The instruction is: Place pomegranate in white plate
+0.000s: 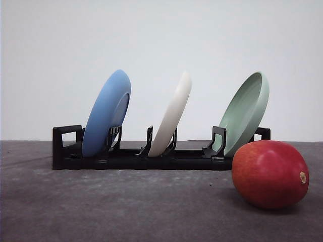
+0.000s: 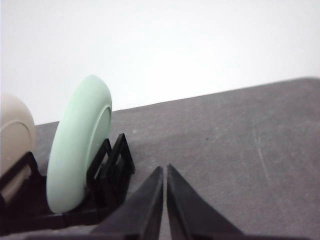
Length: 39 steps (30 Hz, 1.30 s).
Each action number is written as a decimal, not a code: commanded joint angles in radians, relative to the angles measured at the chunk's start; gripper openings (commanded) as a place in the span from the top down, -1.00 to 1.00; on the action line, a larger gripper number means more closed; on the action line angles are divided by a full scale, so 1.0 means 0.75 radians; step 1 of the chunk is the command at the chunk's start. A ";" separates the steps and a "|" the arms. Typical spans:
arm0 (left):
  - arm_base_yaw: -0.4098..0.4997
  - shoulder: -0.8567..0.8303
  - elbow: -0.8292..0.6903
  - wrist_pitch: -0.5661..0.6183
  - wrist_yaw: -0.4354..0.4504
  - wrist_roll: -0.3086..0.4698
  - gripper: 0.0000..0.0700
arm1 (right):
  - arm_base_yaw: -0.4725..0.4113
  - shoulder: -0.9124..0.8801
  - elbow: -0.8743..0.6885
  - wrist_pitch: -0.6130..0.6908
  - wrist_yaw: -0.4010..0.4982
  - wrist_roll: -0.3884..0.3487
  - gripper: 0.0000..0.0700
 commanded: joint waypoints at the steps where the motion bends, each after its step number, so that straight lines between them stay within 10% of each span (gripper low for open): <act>1: 0.001 -0.001 0.054 0.019 -0.003 -0.051 0.99 | -0.001 0.002 0.075 -0.028 0.000 0.072 0.99; 20: 0.001 0.451 0.909 -1.051 0.128 0.262 0.99 | -0.001 0.261 0.733 -0.904 -0.200 -0.049 0.99; 33: -0.152 0.766 0.976 -1.051 0.277 0.458 0.99 | 0.108 0.555 0.734 -0.818 -0.312 -0.280 0.99; 39: -0.360 0.807 0.976 -0.948 0.274 0.812 0.99 | 0.272 0.560 0.733 -0.792 -0.309 -0.474 0.99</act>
